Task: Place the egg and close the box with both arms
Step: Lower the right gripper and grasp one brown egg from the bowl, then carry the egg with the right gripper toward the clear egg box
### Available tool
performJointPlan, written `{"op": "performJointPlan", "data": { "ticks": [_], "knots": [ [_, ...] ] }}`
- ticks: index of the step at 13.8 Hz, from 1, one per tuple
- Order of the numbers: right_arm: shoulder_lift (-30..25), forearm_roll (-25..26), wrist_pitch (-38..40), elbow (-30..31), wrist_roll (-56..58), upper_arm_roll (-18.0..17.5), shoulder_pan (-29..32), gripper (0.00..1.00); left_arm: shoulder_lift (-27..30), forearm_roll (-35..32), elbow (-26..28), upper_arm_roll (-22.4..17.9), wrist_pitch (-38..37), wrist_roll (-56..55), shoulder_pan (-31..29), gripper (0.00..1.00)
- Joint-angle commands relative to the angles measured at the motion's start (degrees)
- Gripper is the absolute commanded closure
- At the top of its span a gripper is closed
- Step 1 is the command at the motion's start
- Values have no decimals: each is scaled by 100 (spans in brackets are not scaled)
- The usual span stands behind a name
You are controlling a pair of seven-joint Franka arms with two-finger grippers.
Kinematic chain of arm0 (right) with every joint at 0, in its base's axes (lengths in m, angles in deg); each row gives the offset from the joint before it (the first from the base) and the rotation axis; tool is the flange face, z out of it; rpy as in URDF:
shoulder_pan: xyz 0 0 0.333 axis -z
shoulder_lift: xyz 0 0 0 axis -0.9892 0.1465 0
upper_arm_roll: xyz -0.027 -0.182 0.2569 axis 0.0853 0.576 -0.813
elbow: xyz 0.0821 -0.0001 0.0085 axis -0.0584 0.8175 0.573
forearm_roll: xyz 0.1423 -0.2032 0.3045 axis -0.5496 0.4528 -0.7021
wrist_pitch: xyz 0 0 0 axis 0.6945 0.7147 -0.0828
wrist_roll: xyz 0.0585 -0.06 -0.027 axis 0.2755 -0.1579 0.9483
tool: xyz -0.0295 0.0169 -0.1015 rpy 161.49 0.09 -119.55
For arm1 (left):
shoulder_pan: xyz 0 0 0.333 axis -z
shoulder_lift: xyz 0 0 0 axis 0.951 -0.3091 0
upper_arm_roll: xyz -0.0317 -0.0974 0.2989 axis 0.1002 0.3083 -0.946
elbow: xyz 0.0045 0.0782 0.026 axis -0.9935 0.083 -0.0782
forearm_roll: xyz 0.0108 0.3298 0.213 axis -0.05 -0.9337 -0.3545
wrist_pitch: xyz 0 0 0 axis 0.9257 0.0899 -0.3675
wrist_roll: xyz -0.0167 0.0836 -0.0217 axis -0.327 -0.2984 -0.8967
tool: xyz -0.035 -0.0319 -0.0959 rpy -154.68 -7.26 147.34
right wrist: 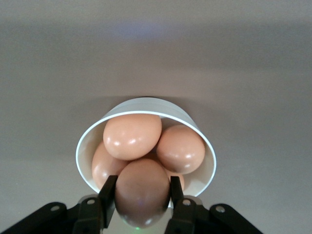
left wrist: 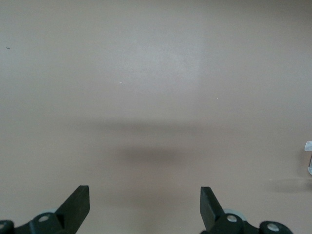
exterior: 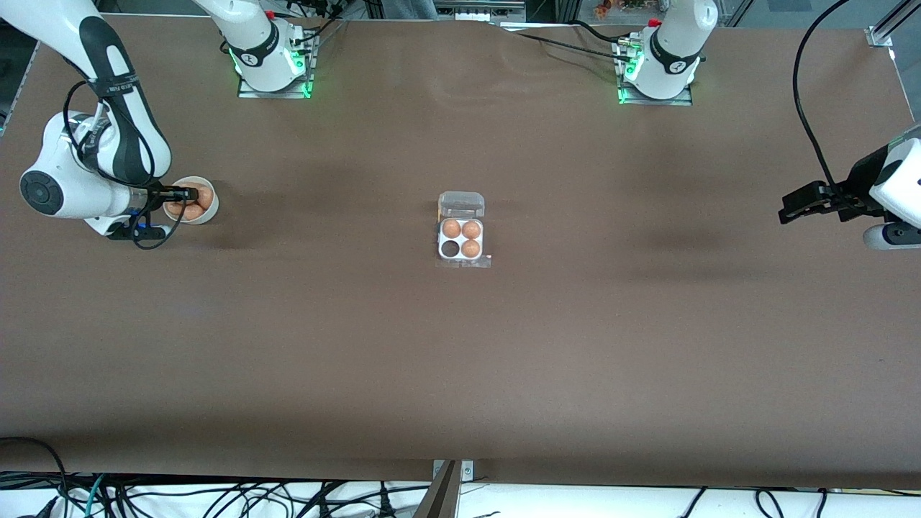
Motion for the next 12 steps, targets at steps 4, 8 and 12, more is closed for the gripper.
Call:
{"op": "performJointPlan", "data": {
  "ticks": [4, 8, 12],
  "knots": [
    [-35, -44, 767, -570, -6, 5, -37, 61, -56, 36, -167, -16, -92, 130, -14, 0],
    [-18, -52, 1338, -1176, -444, -126, -291, 61, -56, 36, -167, -16, -92, 122, -5, 0],
    [131, -139, 1418, -1615, -1550, -136, -1230, 61, -56, 36, -167, -16, -92, 122, -14, 0]
  ]
}}
